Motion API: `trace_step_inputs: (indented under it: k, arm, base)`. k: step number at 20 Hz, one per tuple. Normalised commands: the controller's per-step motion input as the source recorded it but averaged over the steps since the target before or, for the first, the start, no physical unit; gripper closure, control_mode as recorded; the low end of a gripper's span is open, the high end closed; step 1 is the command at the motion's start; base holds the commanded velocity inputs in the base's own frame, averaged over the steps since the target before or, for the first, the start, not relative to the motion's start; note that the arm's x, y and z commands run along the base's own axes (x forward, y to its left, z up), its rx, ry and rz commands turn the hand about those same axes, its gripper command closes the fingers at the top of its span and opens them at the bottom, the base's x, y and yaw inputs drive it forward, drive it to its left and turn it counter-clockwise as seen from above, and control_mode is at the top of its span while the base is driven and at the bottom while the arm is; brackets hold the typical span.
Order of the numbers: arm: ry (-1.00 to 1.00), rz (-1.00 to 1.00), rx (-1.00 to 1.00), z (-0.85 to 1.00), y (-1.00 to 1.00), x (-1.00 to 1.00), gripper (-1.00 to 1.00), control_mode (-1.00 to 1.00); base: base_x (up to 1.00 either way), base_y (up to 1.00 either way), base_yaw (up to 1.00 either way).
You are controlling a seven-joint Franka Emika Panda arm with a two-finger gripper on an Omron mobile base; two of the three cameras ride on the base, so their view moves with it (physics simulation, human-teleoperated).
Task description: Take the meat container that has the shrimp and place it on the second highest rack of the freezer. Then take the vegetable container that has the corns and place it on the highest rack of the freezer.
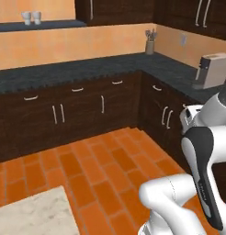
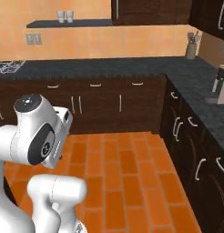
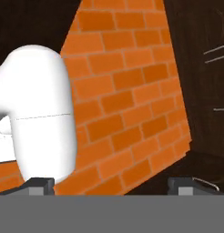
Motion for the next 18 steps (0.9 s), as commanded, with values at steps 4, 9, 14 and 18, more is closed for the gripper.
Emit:
trace_step_inputs:
  k: [4,9,14,18]
  arm:
    - [0.00,0.00,0.00,0.00,0.00,0.00,-1.00,1.00]
    - [0.00,0.00,0.00,0.00,0.00,0.00,-1.00,1.00]
    - [0.00,0.00,0.00,0.00,0.00,0.00,-1.00,1.00]
    - [0.00,0.00,0.00,0.00,0.00,0.00,-1.00,1.00]
  base:
    - [1.00,-0.15,-0.49]
    - [1.00,0.00,-0.54]
    - [0.88,0.00,-0.68]
    - [0.87,0.00,-0.67]
